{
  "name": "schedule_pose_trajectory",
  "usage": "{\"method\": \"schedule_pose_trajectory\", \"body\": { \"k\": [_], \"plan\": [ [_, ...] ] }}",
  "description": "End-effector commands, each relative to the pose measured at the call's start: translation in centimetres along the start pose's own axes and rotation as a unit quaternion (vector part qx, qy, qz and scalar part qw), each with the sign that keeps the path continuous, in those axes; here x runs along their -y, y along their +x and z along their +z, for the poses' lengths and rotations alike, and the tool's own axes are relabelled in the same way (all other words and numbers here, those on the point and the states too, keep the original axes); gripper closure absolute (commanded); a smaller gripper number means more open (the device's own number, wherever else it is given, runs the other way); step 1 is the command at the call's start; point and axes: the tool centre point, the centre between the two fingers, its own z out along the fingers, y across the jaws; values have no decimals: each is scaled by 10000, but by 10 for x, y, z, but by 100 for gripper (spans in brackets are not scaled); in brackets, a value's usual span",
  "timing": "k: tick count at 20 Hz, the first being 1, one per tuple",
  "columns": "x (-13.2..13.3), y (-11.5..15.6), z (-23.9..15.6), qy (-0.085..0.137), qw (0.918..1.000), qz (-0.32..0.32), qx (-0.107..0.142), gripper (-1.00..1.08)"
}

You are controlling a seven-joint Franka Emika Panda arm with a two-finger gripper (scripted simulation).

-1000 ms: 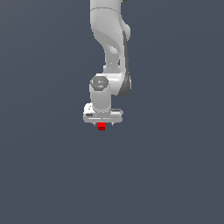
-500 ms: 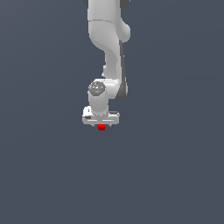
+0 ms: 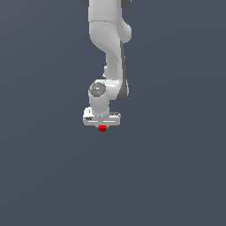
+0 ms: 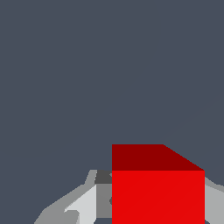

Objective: Pick up the red cube and move it to a goal position.

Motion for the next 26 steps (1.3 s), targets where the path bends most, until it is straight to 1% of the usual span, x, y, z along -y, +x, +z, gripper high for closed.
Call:
{"method": "schedule_pose_trajectory", "body": {
  "k": [1, 7, 13, 18, 26],
  "plan": [
    [0, 0, 0, 0, 10000, -3, 0, 108],
    [5, 0, -9, 0, 10000, -3, 0, 108],
    [19, 1, -39, 0, 10000, -3, 0, 108],
    [38, 2, -79, 0, 10000, -3, 0, 108],
    [77, 6, -162, -6, 10000, -3, 0, 108]
  ]
}}
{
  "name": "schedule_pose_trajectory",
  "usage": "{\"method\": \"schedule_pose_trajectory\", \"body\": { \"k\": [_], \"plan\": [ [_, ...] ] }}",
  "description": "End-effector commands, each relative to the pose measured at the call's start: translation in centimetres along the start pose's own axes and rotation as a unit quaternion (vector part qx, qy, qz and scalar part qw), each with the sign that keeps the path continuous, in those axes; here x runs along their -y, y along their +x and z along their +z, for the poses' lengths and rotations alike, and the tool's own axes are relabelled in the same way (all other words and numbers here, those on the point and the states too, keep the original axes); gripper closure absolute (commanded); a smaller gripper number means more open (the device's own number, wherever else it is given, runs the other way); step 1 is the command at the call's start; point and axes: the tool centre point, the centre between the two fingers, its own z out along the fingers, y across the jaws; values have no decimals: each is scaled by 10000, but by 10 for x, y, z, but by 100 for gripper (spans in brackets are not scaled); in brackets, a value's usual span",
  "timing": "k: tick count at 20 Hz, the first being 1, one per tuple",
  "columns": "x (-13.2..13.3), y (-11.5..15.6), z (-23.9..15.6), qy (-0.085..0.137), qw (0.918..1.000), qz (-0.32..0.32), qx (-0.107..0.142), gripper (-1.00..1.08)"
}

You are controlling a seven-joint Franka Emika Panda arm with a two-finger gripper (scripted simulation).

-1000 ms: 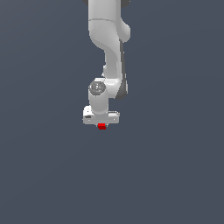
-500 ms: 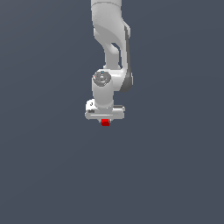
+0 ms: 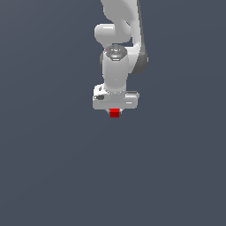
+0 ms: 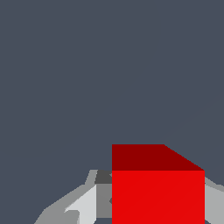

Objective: Pick up the red cube and move it to a goal position.

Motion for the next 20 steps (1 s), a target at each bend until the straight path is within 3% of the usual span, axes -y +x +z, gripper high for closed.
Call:
{"method": "schedule_pose_trajectory", "body": {
  "k": [1, 11, 20],
  "plan": [
    [12, 1, -26, -3, 10000, 1, 1, 108],
    [46, 7, -98, 0, 10000, 0, 1, 108],
    [55, 10, -117, 4, 10000, -1, 1, 108]
  ]
}}
